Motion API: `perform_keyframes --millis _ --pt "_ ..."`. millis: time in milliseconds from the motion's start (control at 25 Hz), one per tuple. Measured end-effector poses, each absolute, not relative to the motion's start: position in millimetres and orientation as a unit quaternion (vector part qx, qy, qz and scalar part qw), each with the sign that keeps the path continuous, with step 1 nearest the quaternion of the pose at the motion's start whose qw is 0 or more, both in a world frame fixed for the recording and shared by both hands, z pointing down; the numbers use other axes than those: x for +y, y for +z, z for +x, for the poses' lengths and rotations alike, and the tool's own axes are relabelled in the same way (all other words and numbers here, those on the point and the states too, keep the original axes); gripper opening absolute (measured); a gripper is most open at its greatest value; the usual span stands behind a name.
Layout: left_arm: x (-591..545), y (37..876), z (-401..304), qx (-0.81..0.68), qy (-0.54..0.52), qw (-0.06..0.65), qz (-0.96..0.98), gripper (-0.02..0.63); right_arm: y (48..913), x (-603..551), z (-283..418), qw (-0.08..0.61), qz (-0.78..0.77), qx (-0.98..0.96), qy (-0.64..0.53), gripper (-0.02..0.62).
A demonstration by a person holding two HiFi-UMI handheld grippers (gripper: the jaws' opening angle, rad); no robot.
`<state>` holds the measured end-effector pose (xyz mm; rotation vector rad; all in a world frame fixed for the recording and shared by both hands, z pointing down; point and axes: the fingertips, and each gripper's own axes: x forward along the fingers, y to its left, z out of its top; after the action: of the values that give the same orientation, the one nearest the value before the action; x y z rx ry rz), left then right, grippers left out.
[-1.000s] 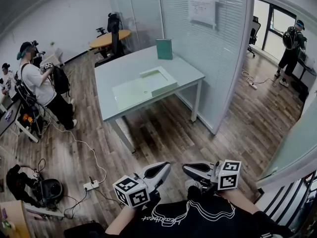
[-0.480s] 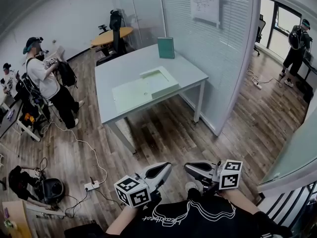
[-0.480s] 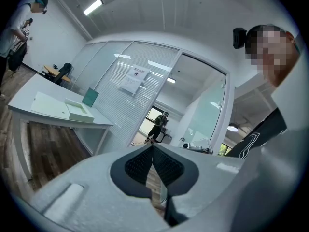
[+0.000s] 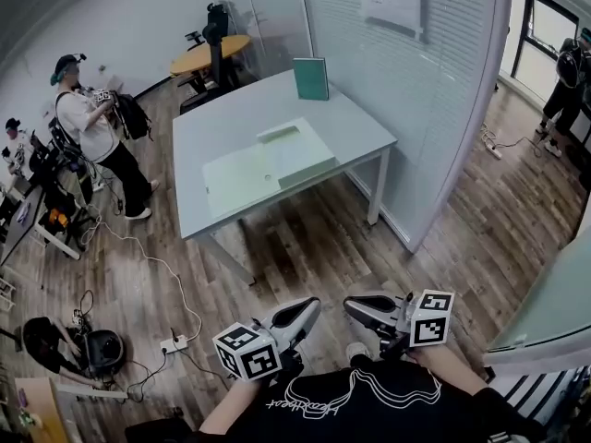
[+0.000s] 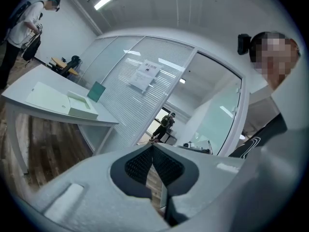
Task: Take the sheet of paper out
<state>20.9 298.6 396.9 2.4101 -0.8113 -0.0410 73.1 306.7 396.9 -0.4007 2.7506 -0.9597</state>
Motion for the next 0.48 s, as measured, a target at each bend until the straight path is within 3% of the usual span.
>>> perform_keyframes --millis 480 --pt "184 397 91 -0.298 -0.017 0.301 0.906 0.014 403 196 138 0.093 -0.144 0.931 -0.324 0.009"
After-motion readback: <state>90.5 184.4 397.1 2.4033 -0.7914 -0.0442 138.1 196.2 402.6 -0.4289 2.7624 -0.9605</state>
